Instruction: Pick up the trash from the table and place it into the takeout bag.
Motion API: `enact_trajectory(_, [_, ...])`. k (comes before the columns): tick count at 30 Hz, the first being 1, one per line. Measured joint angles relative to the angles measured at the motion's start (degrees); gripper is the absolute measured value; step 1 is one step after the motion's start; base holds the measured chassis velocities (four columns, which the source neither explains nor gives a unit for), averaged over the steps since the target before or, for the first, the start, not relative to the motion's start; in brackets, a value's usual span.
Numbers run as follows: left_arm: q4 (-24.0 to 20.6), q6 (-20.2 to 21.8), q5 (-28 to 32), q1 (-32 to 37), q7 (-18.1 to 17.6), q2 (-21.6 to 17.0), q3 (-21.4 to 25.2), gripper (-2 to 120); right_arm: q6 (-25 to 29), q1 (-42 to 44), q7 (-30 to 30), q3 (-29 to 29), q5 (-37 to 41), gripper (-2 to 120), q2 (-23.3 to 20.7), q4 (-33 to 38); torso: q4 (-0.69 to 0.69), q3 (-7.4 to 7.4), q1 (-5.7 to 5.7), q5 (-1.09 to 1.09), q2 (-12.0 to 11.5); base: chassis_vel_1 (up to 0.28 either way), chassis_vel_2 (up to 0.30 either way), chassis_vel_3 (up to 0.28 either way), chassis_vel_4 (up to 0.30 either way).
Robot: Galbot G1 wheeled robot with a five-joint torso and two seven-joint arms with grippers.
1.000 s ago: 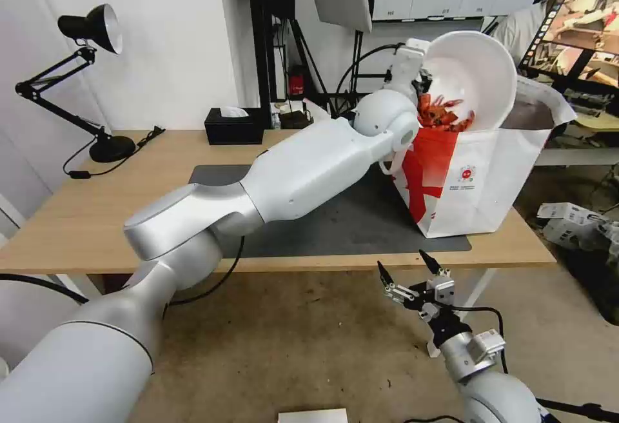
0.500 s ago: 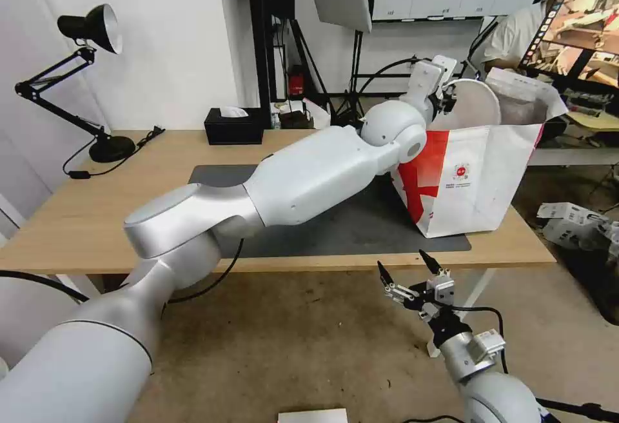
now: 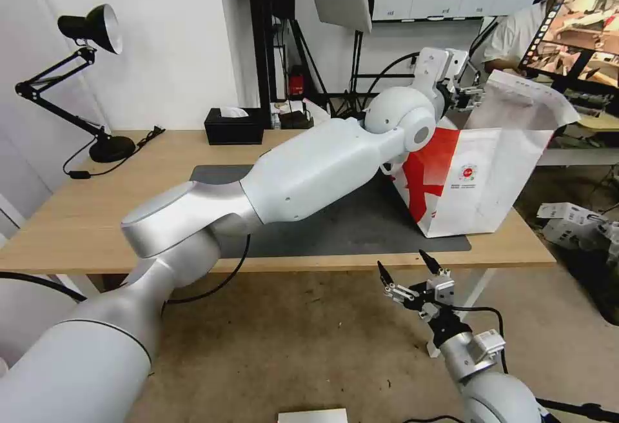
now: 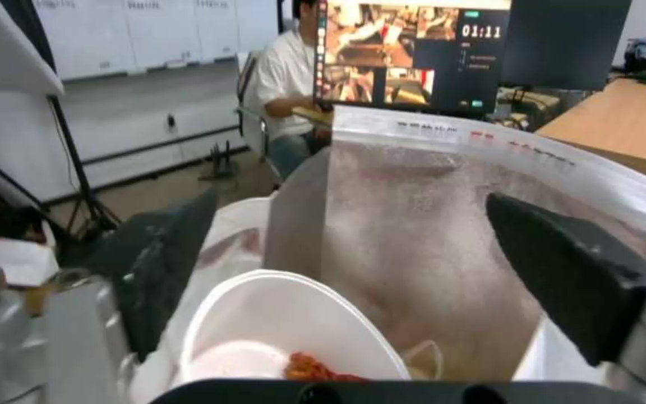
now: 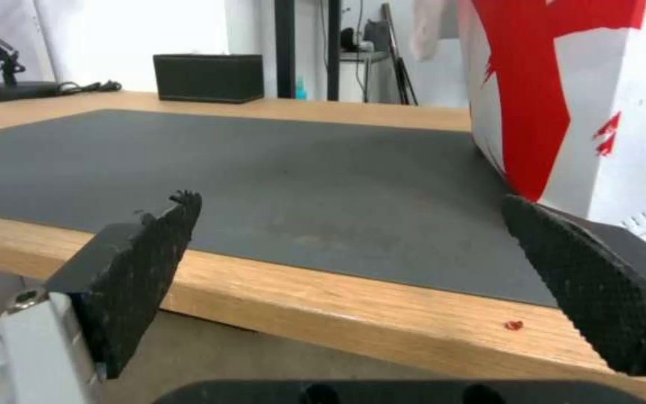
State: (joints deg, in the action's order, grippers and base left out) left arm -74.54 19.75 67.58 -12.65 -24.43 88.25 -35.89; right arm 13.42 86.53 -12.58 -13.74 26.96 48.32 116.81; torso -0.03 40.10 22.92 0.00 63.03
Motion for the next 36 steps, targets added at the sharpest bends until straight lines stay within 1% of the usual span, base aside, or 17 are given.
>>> enact_trajectory(2, [-2.4, -0.4, -0.4, 0.4, -0.3, -2.1, -0.1, 99, 0.0, 0.0, 0.0, 0.0, 0.0, 100, 0.0, 0.0, 0.00, 0.00, 0.00, 0.00, 0.0, 0.000, 0.000, 0.000, 0.000])
enact_trajectory(4, [-8.1, -1.2, -0.7, 1.7, -1.2, -7.5, -0.2, 100, 0.0, 0.0, 0.0, 0.0, 0.0, 100, 0.0, 0.0, 0.07, 0.00, 0.00, -0.02, 0.0, 0.000, 0.000, 0.000, 0.000])
enact_trajectory(5, [-8.1, -1.2, -0.7, 1.7, -1.2, -7.5, -0.2, 100, 0.0, 0.0, 0.0, 0.0, 0.0, 100, 0.0, 0.0, 0.07, 0.00, 0.00, -0.02, 0.0, 0.000, 0.000, 0.000, 0.000])
enact_trajectory(6, [-11.3, -1.3, -0.8, 2.7, -1.6, -10.0, 0.2, 100, 0.0, 0.0, 0.0, 0.0, 0.0, 100, 0.0, 0.0, 0.08, 0.01, 0.00, -0.03, 0.0, 0.000, 0.000, 0.000, 0.000])
enact_trajectory(10, [-20.2, -1.8, -1.7, 7.6, -3.3, -17.7, 3.3, 100, 0.0, 0.0, 0.0, 0.0, 0.0, 100, 0.0, 0.0, 0.02, 0.00, 0.00, -0.03, 0.0, 0.000, 0.000, 0.000, 0.000])
enact_trajectory(14, [-23.5, -2.6, -2.5, 10.1, -3.8, -20.7, 4.9, 100, 0.0, 0.0, 0.0, 0.0, 0.0, 100, 0.0, 0.0, 0.03, 0.00, 0.00, -0.03, 0.0, 0.000, 0.000, 0.000, 0.000])
enact_trajectory(16, [-29.3, -5.3, -5.3, 15.9, -3.9, -26.5, 8.4, 100, 0.0, 0.0, 0.0, 0.0, 0.0, 100, 0.0, 0.0, 0.02, 0.00, 0.00, -0.03, 0.0, 0.000, 0.000, 0.000, 0.000])
enact_trajectory(17, [-29.3, -5.3, -5.3, 15.9, -3.9, -26.5, 8.4, 100, 0.0, 0.0, 0.0, 0.0, 0.0, 100, 0.0, 0.0, 0.02, 0.00, 0.00, -0.03, 0.0, 0.000, 0.000, 0.000, 0.000])
enact_trajectory(20, [-35.7, -8.9, -10.7, 25.5, -1.5, -34.9, 15.7, 100, 0.0, 0.0, 0.0, 0.0, 0.0, 100, 0.0, 0.0, 0.04, 0.00, 0.00, -0.04, 0.0, 0.000, 0.000, 0.000, 0.000])
enact_trajectory(21, [-35.7, -8.9, -10.7, 25.5, -1.5, -34.9, 15.7, 100, 0.0, 0.0, 0.0, 0.0, 0.0, 100, 0.0, 0.0, 0.04, 0.00, 0.00, -0.04, 0.0, 0.000, 0.000, 0.000, 0.000])
enact_trajectory(24, [-39.8, -14.2, -16.7, 37.1, 2.6, -40.6, 24.3, 100, 0.0, 0.0, 0.0, 0.0, 0.0, 100, 0.0, 0.0, 0.05, 0.00, -0.01, -0.04, 0.0, 0.000, 0.000, 0.000, 0.000])
enact_trajectory(25, [-39.8, -14.2, -16.7, 37.1, 2.6, -40.6, 24.3, 100, 0.0, 0.0, 0.0, 0.0, 0.0, 100, 0.0, 0.0, 0.05, 0.00, -0.01, -0.04, 0.0, 0.000, 0.000, 0.000, 0.000])
enact_trajectory(28, [-42.9, -19.2, -22.9, 50.1, 5.6, -44.4, 33.3, 100, 0.0, 0.0, 0.0, 0.0, 0.0, 100, 0.0, 0.0, 0.05, -0.01, -0.01, -0.02, 0.0, 0.000, 0.000, 0.000, 0.000])
enact_trajectory(29, [-42.9, -19.2, -22.9, 50.1, 5.6, -44.4, 33.3, 100, 0.0, 0.0, 0.0, 0.0, 0.0, 100, 0.0, 0.0, 0.05, -0.01, -0.01, -0.02, 0.0, 0.000, 0.000, 0.000, 0.000])
enact_trajectory(31, [-44.7, -21.3, -26.2, 57.9, 6.2, -46.0, 39.8, 100, 0.0, 0.0, 0.0, 0.0, 0.0, 100, 0.0, 0.0, 0.04, -0.01, -0.01, -0.02, 0.0, 0.000, 0.000, 0.000, 0.000])
enact_trajectory(32, [-44.7, -21.3, -26.2, 57.9, 6.2, -46.0, 39.8, 100, 0.0, 0.0, 0.0, 0.0, 0.0, 100, 0.0, 0.0, 0.04, -0.01, -0.01, -0.02, 0.0, 0.000, 0.000, 0.000, 0.000])
enact_trajectory(36, [-47.8, -21.5, -30.5, 67.6, 6.9, -47.1, 47.3, 100, 0.0, 0.0, 0.0, 0.0, 0.0, 100, 0.0, 0.0, 0.02, 0.00, -0.01, -0.01, 0.0, 0.000, 0.000, 0.000, 0.000])
